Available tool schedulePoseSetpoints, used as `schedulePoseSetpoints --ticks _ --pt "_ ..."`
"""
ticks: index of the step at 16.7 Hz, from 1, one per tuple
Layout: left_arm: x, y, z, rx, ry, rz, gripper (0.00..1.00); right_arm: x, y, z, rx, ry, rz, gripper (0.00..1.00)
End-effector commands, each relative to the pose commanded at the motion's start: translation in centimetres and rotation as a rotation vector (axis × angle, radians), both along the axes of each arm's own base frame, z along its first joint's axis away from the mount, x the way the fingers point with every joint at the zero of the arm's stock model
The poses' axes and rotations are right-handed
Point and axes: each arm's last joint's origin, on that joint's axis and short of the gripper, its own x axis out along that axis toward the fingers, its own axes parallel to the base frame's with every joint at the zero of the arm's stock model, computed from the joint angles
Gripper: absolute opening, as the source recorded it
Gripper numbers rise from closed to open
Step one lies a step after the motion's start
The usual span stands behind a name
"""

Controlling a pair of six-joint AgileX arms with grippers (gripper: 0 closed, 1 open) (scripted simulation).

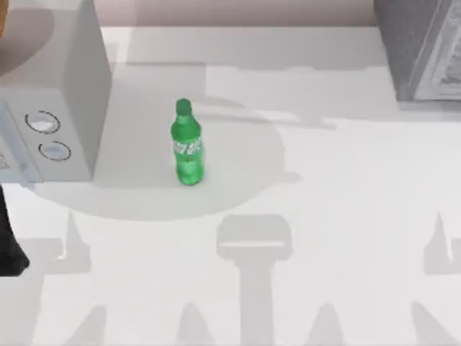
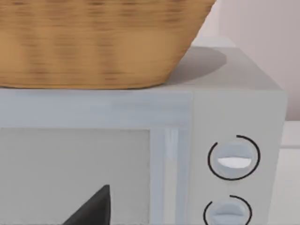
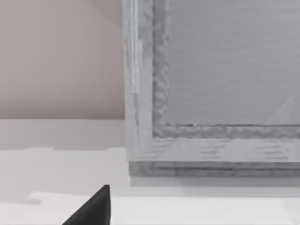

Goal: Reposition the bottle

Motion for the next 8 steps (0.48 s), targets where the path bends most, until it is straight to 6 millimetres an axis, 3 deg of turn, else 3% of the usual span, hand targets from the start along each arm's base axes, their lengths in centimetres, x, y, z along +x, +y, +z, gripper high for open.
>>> schedulePoseSetpoints --ticks 4,8 --pt "0.0 0.0 0.0 0.000 0.000 0.000 1.00 0.1 0.1 0.5 0.000 -0.011 0.008 1.00" --pt "0.0 0.0 0.0 0.000 0.000 0.000 1.00 1.2 0.8 2.8 0.000 -0.047 0.066 1.00"
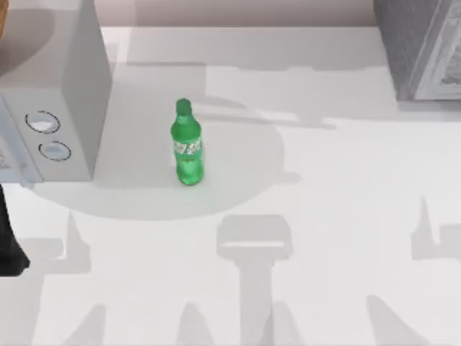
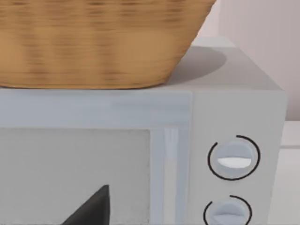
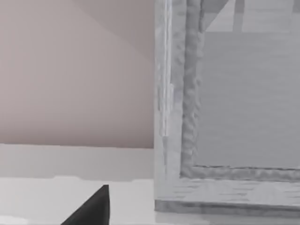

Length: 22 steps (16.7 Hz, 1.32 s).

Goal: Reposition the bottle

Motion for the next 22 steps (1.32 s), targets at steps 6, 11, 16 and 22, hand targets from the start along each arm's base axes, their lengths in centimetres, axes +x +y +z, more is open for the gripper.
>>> schedulePoseSetpoints --ticks 6,11,16,22 --pt "0.0 0.0 0.0 0.000 0.000 0.000 1.00 5.4 3.5 3.1 -0.004 -0.003 0.185 1.00" --pt "0.0 0.0 0.0 0.000 0.000 0.000 1.00 11.7 9.7 1.0 -0.017 0.038 0.377 1.00" --pt "0.0 0.0 0.0 0.000 0.000 0.000 1.00 15.2 16.9 -5.7 -0.027 0.067 0.548 1.00" --pt "0.0 0.0 0.0 0.000 0.000 0.000 1.00 15.2 22.2 -13.5 -0.023 0.057 0.682 1.00"
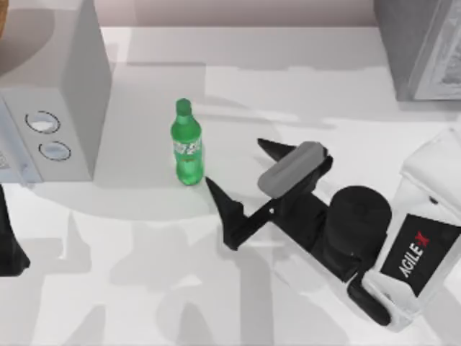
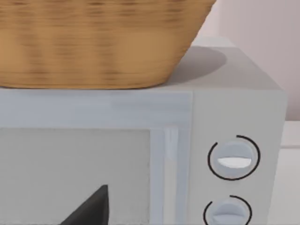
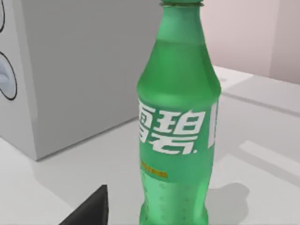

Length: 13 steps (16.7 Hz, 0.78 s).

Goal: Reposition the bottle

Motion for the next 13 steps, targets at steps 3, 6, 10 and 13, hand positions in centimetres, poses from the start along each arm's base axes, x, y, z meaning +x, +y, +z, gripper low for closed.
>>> schedulePoseSetpoints --ticks 3,6,10,13 --pt "0.0 0.0 0.0 0.000 0.000 0.000 1.00 -0.3 0.9 -1.6 0.009 -0.009 0.025 1.00" --pt "0.0 0.0 0.0 0.000 0.000 0.000 1.00 -0.3 0.9 -1.7 0.010 -0.010 0.027 1.00" --pt "0.0 0.0 0.0 0.000 0.000 0.000 1.00 -0.1 1.0 -1.7 0.009 -0.008 0.024 1.00" --pt "0.0 0.0 0.0 0.000 0.000 0.000 1.00 1.3 2.5 -1.9 0.010 -0.010 0.027 1.00"
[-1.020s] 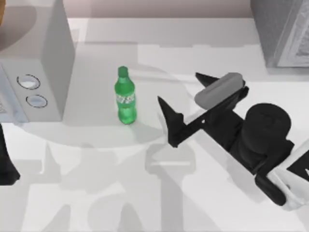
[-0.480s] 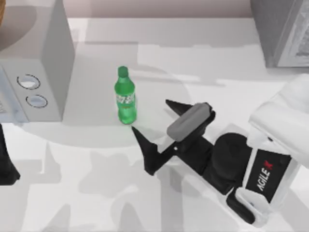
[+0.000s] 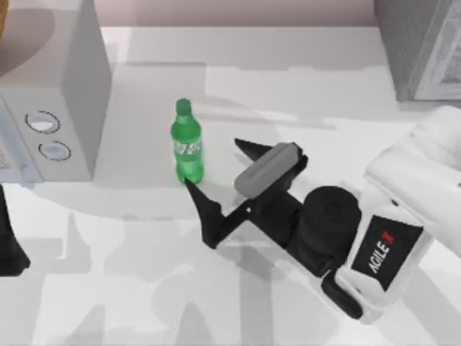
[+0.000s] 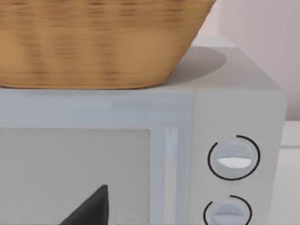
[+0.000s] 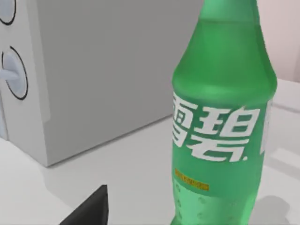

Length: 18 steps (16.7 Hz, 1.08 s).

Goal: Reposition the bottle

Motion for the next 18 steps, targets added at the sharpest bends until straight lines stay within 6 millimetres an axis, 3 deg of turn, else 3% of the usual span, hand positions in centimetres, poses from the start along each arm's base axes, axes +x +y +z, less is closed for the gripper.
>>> schedulePoseSetpoints --ticks 8,14,18 --pt "0.0 0.0 0.0 0.000 0.000 0.000 1.00 5.1 5.1 0.1 0.001 0.000 0.000 1.00" --pt "0.0 0.0 0.0 0.000 0.000 0.000 1.00 5.5 5.5 0.2 0.000 0.000 0.000 1.00" --pt "0.0 0.0 0.0 0.000 0.000 0.000 1.00 5.5 5.5 0.2 0.000 0.000 0.000 0.70"
